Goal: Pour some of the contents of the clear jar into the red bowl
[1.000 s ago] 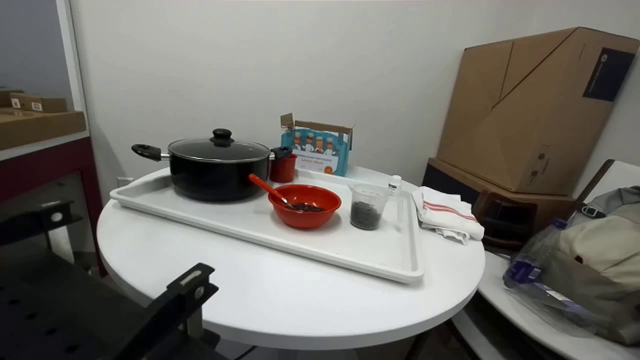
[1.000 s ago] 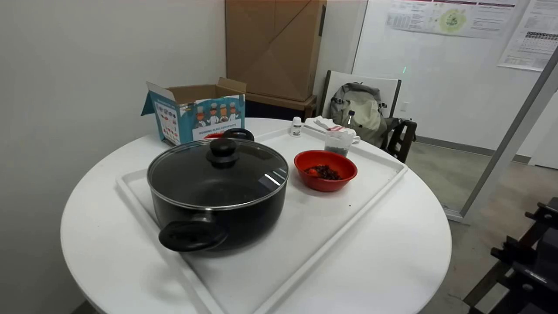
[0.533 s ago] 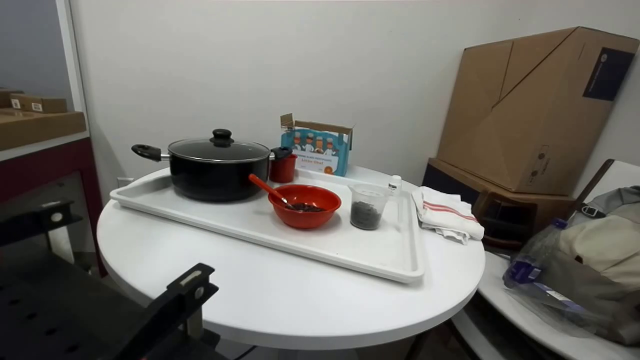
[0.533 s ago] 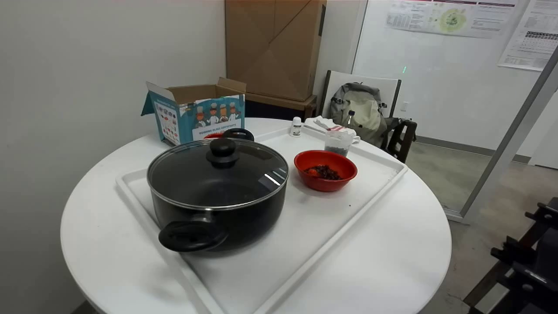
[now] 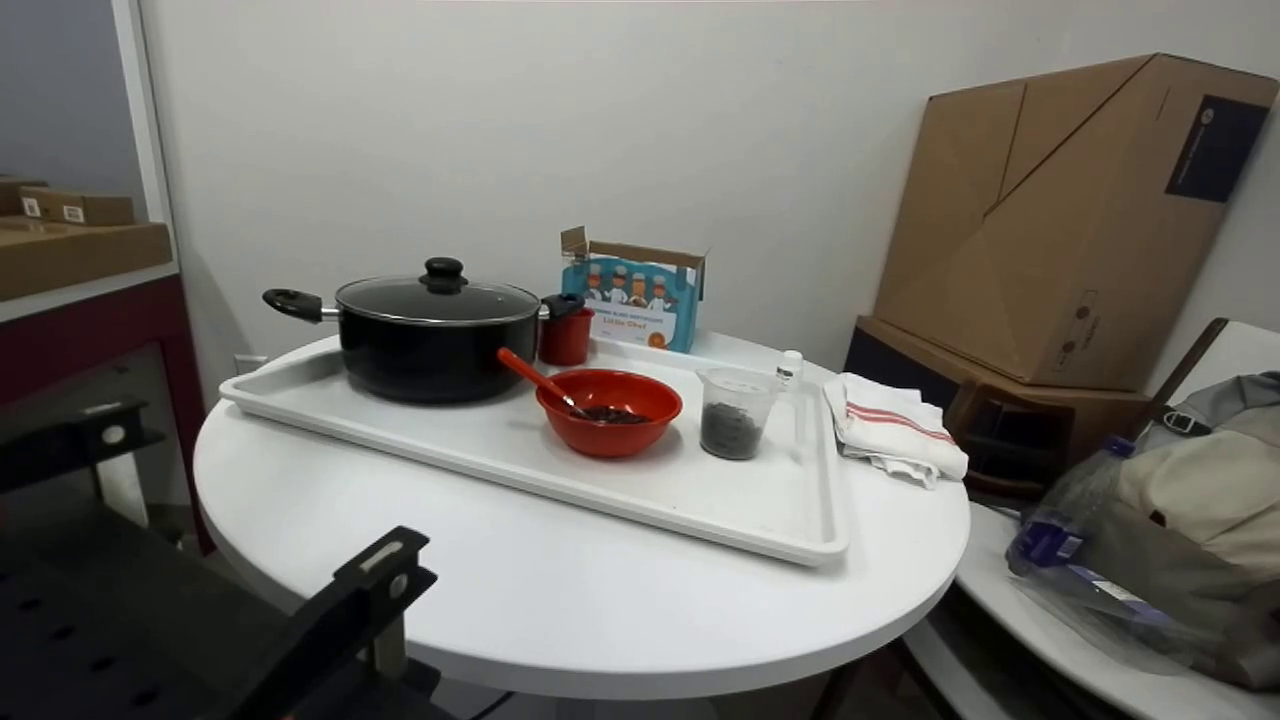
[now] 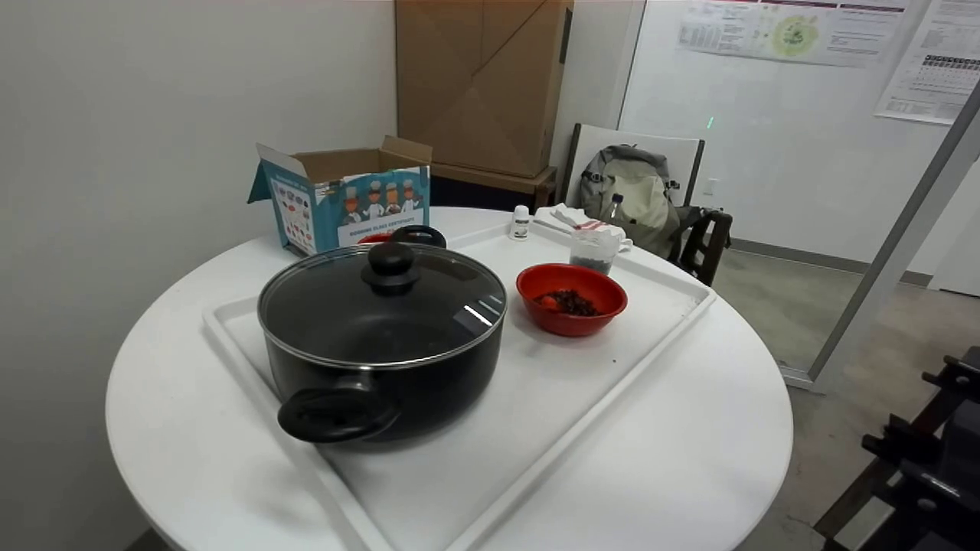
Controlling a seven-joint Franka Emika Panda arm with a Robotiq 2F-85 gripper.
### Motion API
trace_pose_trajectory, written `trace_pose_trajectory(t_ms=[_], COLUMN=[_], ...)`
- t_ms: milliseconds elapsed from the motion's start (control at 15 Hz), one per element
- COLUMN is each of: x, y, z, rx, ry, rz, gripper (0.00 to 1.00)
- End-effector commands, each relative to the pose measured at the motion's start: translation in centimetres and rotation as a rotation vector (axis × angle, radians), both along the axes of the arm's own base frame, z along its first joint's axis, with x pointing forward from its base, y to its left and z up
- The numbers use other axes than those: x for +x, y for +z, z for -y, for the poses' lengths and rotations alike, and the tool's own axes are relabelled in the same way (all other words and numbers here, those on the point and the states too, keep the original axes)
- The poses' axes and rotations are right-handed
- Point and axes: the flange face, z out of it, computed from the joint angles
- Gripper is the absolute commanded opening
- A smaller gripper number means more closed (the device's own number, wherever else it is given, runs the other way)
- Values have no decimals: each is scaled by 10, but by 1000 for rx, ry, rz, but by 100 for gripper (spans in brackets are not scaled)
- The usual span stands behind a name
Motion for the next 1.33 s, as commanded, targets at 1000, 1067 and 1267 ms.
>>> trace_pose_trajectory(t_ms=[1000, 1067, 1267], x=[165, 178, 219], y=[-80, -87, -107], z=[141, 137, 119], rx=[-17, -39, -143], ry=[404, 427, 503], rz=[-373, -399, -467], gripper=[100, 100, 100])
